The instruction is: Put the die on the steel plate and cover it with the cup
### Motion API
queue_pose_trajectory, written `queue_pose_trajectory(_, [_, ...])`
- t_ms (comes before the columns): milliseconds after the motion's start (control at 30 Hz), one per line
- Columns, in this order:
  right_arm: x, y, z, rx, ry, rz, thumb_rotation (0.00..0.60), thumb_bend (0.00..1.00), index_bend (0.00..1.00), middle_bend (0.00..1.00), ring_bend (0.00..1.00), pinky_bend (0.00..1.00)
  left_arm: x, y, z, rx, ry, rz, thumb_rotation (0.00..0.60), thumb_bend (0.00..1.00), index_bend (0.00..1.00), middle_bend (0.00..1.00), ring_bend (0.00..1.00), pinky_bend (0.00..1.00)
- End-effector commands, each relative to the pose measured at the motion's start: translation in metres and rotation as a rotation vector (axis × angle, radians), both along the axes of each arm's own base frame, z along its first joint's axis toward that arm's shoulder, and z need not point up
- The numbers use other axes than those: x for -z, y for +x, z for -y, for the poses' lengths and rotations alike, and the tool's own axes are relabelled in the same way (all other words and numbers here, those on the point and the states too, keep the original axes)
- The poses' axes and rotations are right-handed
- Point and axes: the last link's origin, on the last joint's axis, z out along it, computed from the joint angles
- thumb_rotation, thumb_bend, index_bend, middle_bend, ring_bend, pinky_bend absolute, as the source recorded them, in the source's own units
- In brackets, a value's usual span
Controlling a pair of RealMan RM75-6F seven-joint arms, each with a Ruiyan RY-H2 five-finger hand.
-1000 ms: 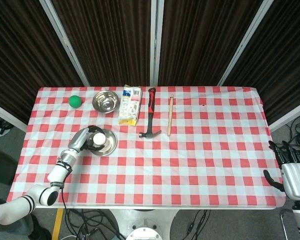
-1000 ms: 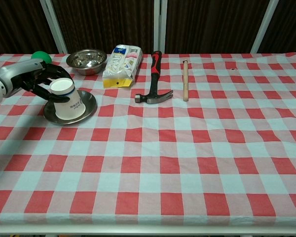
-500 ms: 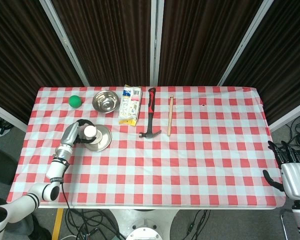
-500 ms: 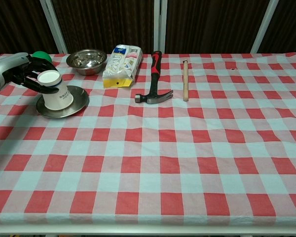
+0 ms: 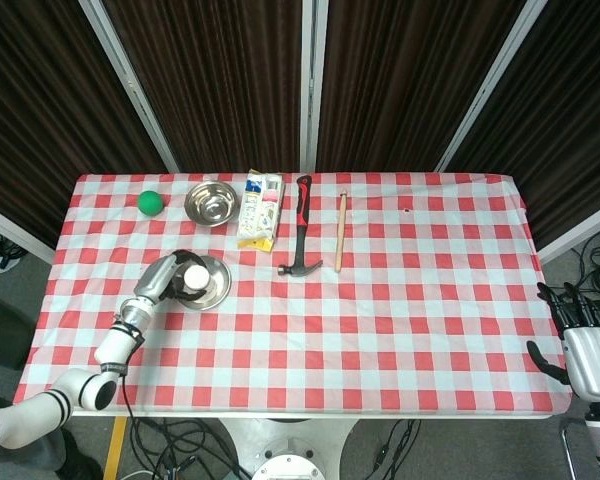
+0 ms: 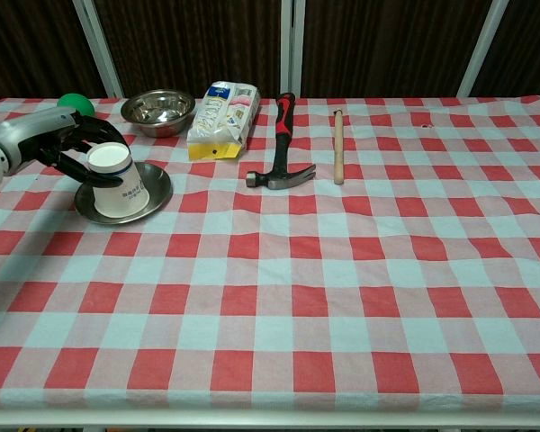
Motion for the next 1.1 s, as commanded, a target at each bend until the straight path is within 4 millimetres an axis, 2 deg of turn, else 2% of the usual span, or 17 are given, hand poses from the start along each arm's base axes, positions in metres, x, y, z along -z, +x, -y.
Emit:
queue_pose_trajectory(33, [0.0, 0.001, 0.0, -0.001, 0.001, 0.0, 0.6, 0.25, 0.05, 0.21, 0.02, 0.15, -0.002, -0.008, -0.014, -0.054, 0.056, -0.019, 0.6, 0.31, 0.46, 0.32, 0.18, 0.21])
queue_pose_trajectory(200, [0.0, 0.001, -0.001, -0.005, 0.002, -0.002, 0.6, 0.25, 0.05, 0.21, 0.02, 0.15, -0.001, -0.014, -0.014, -0.084, 0.062, -0.014, 0.6, 0.31, 0.46, 0.32, 0.18, 0.21])
queue_pose_trajectory(333, [0.001, 0.001, -0.002, -0.001, 0.005, -0.001, 0.6, 0.25, 0.05, 0.21, 0.02, 0.15, 0.002, -0.002, 0.002, -0.043, 0.0, 0.058, 0.6, 0.31, 0.46, 0.32, 0.18, 0.21])
queue_pose_trajectory(467, [0.0, 0.001, -0.002, -0.001, 0.006, -0.004, 0.6, 0.25, 0.05, 0.21, 0.02, 0.15, 0.002, 0.005, 0.012, 0.01, -0.036, 0.054, 0.6, 0.3, 0.46, 0.32, 0.18, 0.21])
queue_pose_trajectory(600, [-0.001, 0.001, -0.002, 0.002, 0.006, -0.005, 0.6, 0.25, 0.05, 0.21, 0.02, 0.15, -0.002, 0.006, 0.007, 0.011, 0.001, 0.045, 0.6, 0.3, 0.46, 0.32, 0.18, 0.21])
queue_pose_trajectory(833, [-0.001, 0.001, -0.003, -0.002, 0.008, -0.001, 0.6, 0.25, 0.05, 0.21, 0.02, 0.15, -0.004, -0.014, -0.014, -0.088, 0.087, -0.003, 0.6, 0.31, 0.46, 0.32, 0.18, 0.21])
queue_pose_trajectory(967, [-0.001, 0.001, -0.004, -0.005, 0.01, -0.003, 0.6, 0.25, 0.05, 0.21, 0.02, 0.15, -0.003, -0.012, -0.008, -0.078, 0.078, 0.022, 0.6, 0.31, 0.46, 0.32, 0.18, 0.21])
queue_pose_trajectory(1100, [-0.001, 0.001, -0.005, -0.005, 0.01, -0.002, 0.6, 0.25, 0.05, 0.21, 0.02, 0.15, -0.002, 0.0, 0.007, -0.033, 0.012, 0.069, 0.6, 0.31, 0.46, 0.32, 0.18, 0.21])
